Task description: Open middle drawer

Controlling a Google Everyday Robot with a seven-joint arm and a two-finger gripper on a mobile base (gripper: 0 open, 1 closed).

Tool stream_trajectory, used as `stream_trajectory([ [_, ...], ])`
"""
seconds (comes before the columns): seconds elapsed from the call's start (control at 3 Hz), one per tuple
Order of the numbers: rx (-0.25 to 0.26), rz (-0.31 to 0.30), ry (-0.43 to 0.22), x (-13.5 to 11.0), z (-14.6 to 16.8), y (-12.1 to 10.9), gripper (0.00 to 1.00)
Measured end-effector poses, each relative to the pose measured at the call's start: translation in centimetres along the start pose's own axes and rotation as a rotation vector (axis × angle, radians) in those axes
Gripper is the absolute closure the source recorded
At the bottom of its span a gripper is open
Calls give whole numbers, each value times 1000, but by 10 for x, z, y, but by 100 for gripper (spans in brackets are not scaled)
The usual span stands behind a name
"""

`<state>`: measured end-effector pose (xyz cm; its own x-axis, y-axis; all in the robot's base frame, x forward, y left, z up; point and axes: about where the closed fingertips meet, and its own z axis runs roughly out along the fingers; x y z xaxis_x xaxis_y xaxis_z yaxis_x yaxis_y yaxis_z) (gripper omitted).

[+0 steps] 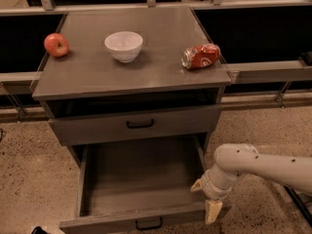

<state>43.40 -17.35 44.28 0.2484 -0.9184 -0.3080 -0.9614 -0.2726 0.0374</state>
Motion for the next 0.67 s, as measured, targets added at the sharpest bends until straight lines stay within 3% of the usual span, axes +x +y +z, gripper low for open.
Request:
stream_trajectory([
  [0.33,0,0,0,0,0,0,0],
  [0.67,0,0,0,0,0,0,0],
])
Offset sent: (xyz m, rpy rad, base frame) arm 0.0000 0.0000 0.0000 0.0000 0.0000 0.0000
